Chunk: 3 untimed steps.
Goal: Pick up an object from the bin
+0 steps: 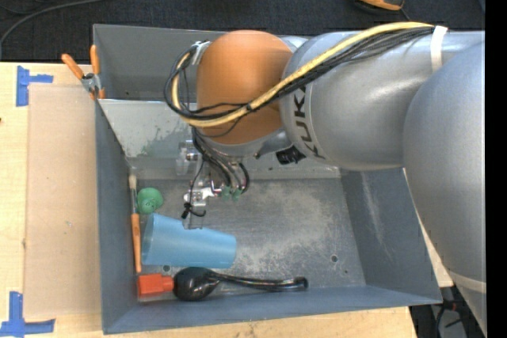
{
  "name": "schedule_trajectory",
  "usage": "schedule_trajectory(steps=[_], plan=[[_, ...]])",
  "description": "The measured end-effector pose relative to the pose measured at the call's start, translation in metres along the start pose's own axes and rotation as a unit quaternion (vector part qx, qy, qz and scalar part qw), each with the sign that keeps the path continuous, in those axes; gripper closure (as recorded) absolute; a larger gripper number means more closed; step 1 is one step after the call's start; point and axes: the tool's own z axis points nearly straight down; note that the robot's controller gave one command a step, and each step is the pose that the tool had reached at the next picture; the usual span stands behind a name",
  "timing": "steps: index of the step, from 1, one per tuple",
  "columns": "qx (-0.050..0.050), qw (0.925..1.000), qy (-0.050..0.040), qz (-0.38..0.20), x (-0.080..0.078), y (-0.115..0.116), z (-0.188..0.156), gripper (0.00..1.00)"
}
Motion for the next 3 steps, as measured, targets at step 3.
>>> schedule_trajectory(steps=[3], plan=[[-0.003,0.9994,-0.0114,-0.032,0.045,-0.018,0.037,0.0]])
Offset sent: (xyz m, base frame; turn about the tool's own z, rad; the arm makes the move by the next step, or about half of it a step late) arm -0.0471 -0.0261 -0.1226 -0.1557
